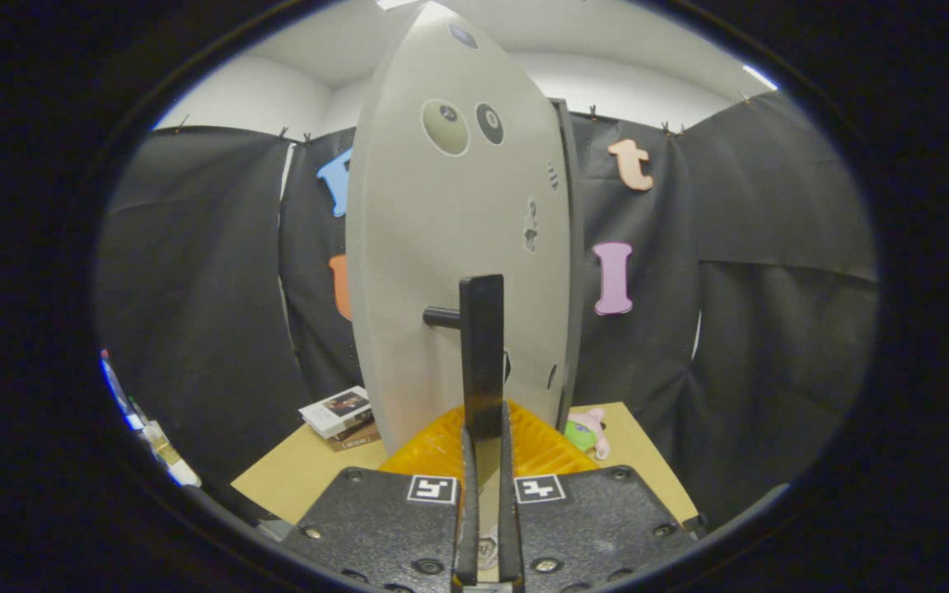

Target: Open the shoe cabinet door, grab the shoes and put them into the shoe cabinet, then close the shoe cabinet door.

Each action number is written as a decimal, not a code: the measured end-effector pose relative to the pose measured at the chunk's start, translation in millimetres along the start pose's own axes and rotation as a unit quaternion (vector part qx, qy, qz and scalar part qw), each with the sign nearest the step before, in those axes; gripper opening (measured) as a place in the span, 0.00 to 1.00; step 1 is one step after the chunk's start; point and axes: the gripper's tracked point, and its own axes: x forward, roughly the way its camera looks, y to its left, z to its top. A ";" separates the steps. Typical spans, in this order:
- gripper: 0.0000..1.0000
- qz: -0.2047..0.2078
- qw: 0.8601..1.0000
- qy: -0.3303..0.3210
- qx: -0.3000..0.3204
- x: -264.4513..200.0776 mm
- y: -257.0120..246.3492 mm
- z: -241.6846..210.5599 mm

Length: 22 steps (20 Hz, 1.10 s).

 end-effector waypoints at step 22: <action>0.04 -0.023 0.999 -0.007 0.034 -4.2 -45.4 -2.4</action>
